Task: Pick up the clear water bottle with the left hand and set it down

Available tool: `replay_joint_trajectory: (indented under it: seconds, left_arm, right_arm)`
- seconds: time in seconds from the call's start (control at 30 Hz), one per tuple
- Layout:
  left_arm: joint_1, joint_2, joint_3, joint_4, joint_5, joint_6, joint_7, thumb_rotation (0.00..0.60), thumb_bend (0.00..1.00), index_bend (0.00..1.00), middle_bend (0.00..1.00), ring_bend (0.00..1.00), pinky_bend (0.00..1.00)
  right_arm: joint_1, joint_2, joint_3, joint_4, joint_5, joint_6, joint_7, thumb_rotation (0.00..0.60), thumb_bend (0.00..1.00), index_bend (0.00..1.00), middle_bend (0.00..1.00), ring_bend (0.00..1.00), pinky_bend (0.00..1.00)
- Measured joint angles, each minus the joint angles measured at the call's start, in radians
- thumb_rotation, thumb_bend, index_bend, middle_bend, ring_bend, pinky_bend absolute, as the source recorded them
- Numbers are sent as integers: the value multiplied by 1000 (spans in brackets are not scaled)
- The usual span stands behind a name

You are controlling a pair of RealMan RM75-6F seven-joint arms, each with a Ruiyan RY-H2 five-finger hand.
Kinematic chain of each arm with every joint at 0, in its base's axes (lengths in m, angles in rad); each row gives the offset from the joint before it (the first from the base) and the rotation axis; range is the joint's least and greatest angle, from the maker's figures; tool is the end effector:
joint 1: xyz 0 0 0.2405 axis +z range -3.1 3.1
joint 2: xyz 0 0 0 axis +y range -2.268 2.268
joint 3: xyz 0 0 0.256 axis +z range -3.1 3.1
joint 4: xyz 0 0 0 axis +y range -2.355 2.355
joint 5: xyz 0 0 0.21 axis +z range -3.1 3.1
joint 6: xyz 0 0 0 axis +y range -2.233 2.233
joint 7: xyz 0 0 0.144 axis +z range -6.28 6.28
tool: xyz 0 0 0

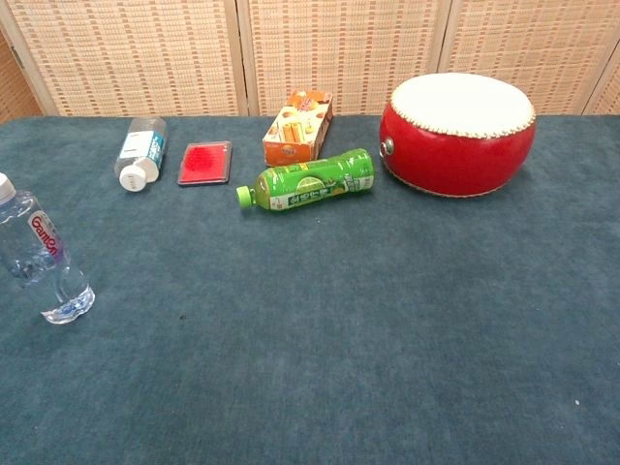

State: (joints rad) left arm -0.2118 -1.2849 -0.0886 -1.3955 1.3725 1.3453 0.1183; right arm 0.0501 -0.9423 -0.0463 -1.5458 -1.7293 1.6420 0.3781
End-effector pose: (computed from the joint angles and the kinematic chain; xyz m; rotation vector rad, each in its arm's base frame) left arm -0.3329 0.2329 0.1207 -1.4304 -0.8365 -0.7557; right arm -0.3072 -0.1480 0.2135 1.5062 -0.9420 1.1236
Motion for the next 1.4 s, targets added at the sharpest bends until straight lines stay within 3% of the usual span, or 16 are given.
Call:
replay_joint_trajectory:
  seconds: [0.23,0.4,0.53,1.0,1.4]
  left_arm:
    - [26,-18,11,7,9,42,6,600,415,116,161,139,227]
    - [39,-15,18,-9,8,56,35,600,412,3,28,29,195]
    - [40,-1,24,-39,8,41,15,600,388,0,0,0,181]
    - [-11,12,44,-68,98,-80,-605,600,364,0,0,0,169]
    - [-61,-22,68,-92,167,-128,-780,600,364,0,0,0,169]
  right_arm:
    - [1,9,-13,-6,-16,-18,-1,600,182,0,39,3,290]
    - [5,11,-16,-6,-25,-23,3,600,182,0,38,3,291]
    - [9,7,-12,-12,-14,-37,-14,600,182,0,38,3,291]
    - [7,11,-16,-27,-17,-44,-25,600,182,0,38,3,290]
    - [21,14,-17,-19,-25,-63,-9,600,182,0,38,3,291]
